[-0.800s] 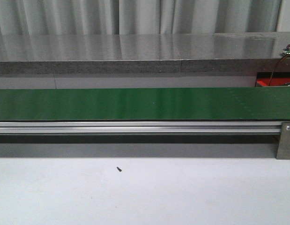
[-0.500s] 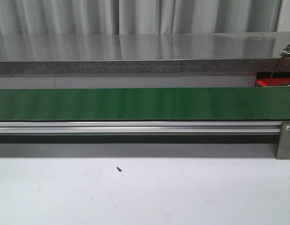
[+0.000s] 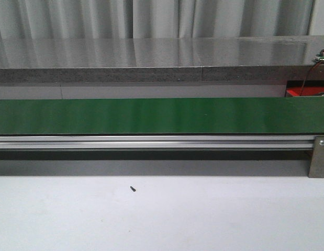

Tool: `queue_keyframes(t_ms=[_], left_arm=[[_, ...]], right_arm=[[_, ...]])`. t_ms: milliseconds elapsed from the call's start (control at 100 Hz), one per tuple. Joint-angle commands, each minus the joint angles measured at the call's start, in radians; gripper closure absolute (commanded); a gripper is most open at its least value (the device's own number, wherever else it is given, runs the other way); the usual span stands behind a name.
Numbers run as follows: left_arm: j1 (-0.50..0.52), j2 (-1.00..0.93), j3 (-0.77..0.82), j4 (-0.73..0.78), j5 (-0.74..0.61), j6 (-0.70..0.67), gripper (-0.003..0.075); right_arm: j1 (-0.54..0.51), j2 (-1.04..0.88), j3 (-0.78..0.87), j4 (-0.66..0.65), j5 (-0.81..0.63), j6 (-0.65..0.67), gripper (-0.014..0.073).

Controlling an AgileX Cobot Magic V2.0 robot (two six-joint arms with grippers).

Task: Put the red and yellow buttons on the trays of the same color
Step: 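Move the left gripper over the red push-buttons beside the conveyor, then lower the left gripper and grasp a red push-button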

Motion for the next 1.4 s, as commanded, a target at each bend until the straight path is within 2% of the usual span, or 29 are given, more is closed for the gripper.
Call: queue_keyframes(t_ms=[0, 420, 510, 610, 650, 660, 680, 730, 740, 790, 840, 1120, 1390], left_arm=[[0.028, 0.072, -0.092, 0.001, -0.011, -0.01, 0.074], [0.203, 0.41, -0.289, -0.003, 0.04, -0.108, 0.0738], [0.251, 0.477, -0.315, -0.003, 0.057, -0.108, 0.0695], [0.298, 0.545, -0.335, -0.003, 0.059, -0.108, 0.0535], [0.316, 0.569, -0.344, -0.003, 0.059, -0.108, 0.041], [0.319, 0.573, -0.344, -0.003, 0.059, -0.108, 0.041], [0.33, 0.584, -0.351, -0.003, 0.059, -0.108, 0.0332], [0.347, 0.608, -0.361, -0.003, 0.057, -0.108, 0.0223], [0.353, 0.615, -0.365, -0.003, 0.057, -0.108, 0.0175], [0.373, 0.64, -0.379, -0.003, 0.062, -0.108, 0.0094], [0.397, 0.667, -0.395, -0.003, 0.076, -0.108, 0.0057], [0.493, 0.881, -0.546, -0.008, 0.283, -0.108, 0.0071], [0.5, 1.158, -0.693, -0.041, 0.476, -0.108, 0.0101]], right_arm=[[0.0, -0.017, -0.019, -0.012, -0.079, -0.003, 0.0661], [0.0, -0.017, -0.019, -0.012, -0.079, -0.003, 0.0661], [0.0, -0.017, -0.019, -0.012, -0.079, -0.003, 0.0661], [0.0, -0.017, -0.019, -0.012, -0.079, -0.003, 0.0661], [0.0, -0.017, -0.019, -0.012, -0.079, -0.003, 0.0661], [0.0, -0.017, -0.019, -0.012, -0.079, -0.003, 0.0661], [0.0, -0.017, -0.019, -0.012, -0.079, -0.003, 0.0661], [0.0, -0.017, -0.019, -0.012, -0.079, -0.003, 0.0661], [0.0, -0.017, -0.019, -0.012, -0.079, -0.003, 0.0661], [0.0, -0.017, -0.019, -0.012, -0.079, -0.003, 0.0661], [0.0, -0.017, -0.019, -0.012, -0.079, -0.003, 0.0661], [0.0, -0.017, -0.019, -0.012, -0.079, -0.003, 0.0661], [0.0, -0.017, -0.019, -0.012, -0.079, -0.003, 0.0661]])
